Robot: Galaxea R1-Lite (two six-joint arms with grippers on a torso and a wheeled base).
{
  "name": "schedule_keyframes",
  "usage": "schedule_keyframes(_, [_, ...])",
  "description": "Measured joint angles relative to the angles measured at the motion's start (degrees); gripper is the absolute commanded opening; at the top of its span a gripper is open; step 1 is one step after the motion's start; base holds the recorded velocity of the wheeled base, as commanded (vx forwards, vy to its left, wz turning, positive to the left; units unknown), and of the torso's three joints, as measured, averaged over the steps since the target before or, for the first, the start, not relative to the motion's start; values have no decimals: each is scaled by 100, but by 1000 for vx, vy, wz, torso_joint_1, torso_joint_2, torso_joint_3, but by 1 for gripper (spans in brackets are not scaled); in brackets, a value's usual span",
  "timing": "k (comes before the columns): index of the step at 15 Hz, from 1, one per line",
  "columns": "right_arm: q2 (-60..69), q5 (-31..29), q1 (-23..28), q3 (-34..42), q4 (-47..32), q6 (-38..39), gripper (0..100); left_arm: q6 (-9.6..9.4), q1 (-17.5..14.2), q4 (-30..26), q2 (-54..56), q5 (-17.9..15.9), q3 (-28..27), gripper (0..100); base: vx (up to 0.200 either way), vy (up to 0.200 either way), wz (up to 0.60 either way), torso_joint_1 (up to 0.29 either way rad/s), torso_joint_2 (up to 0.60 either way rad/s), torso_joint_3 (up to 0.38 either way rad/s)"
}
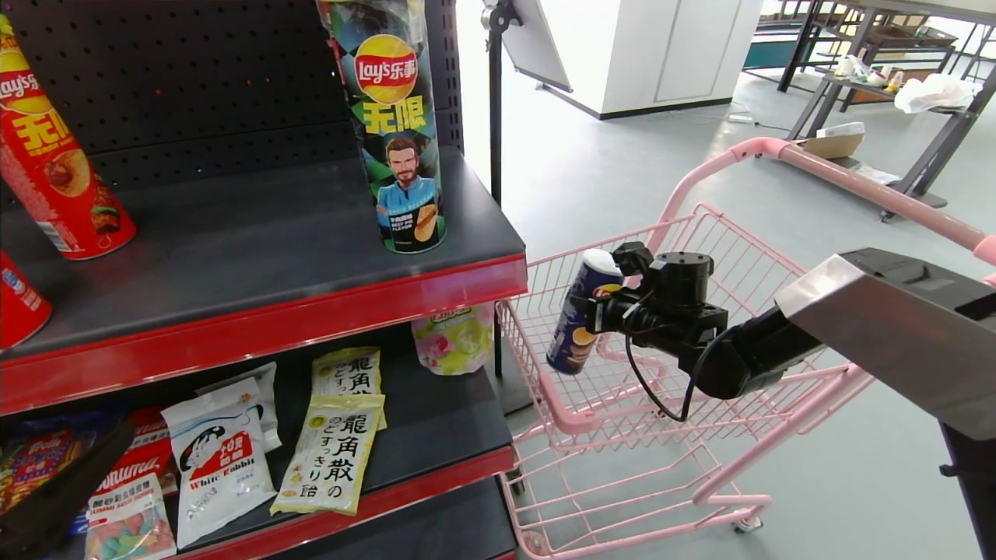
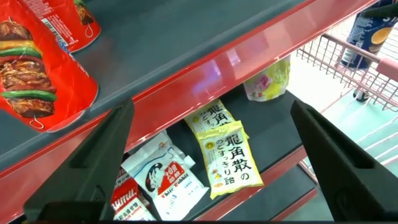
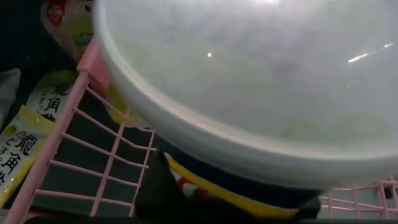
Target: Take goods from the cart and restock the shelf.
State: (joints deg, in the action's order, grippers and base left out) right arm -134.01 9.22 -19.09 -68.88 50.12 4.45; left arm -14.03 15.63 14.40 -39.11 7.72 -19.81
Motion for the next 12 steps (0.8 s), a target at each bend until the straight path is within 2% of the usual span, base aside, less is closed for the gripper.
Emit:
schedule_keyframes(3, [532, -319, 21, 171, -121, -33, 0, 172, -9, 2, 0, 106, -28, 100, 0, 0, 0, 0, 0, 0])
schedule_keyframes(5, [1122, -580, 63, 304, -439, -90, 0, 188, -17, -6, -33, 200, -155, 100, 0, 0, 0, 0, 0, 0])
schedule_keyframes(8, [2341, -1012, 226, 391, -1763, -372, 0, 216, -11, -9, -210, 143, -414, 100, 0, 0, 0, 0, 0, 0])
schedule_keyframes(9, [2822, -1083, 254, 402, -2384, -435, 0, 222, -6, -9, -289, -55, -530, 100, 0, 0, 0, 0, 0, 0])
schedule_keyframes(10, [3291, -1142, 289, 419, -2864, -480, 0, 207, -1, -55, -361, -158, -607, 100, 0, 0, 0, 0, 0, 0])
schedule_keyframes(12, [4102, -1217, 336, 669, -3249, -556, 0, -50, -98, -206, -499, -66, -684, 100, 0, 0, 0, 0, 0, 0])
